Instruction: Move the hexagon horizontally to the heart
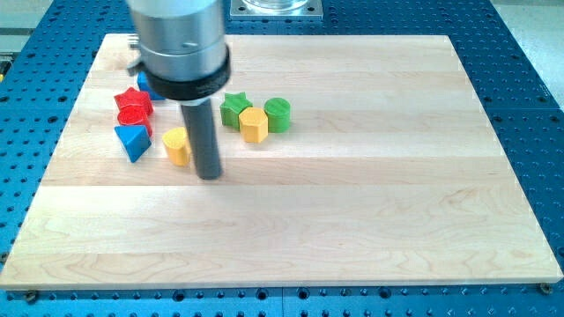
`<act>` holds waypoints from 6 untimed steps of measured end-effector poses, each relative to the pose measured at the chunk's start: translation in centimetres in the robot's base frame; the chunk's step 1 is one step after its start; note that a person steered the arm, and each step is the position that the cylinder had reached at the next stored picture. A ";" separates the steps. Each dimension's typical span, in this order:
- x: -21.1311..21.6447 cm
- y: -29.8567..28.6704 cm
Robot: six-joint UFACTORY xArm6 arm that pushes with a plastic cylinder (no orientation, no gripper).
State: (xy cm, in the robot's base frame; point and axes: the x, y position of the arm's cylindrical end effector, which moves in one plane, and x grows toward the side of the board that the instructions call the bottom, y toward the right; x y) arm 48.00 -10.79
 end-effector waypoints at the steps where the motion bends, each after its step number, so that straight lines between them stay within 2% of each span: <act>1: -1.3 -2.3; 2: -1.0 0.8; 3: -1.6 11.9; 4: -6.6 13.8; 5: -7.7 9.7; 6: -5.1 7.1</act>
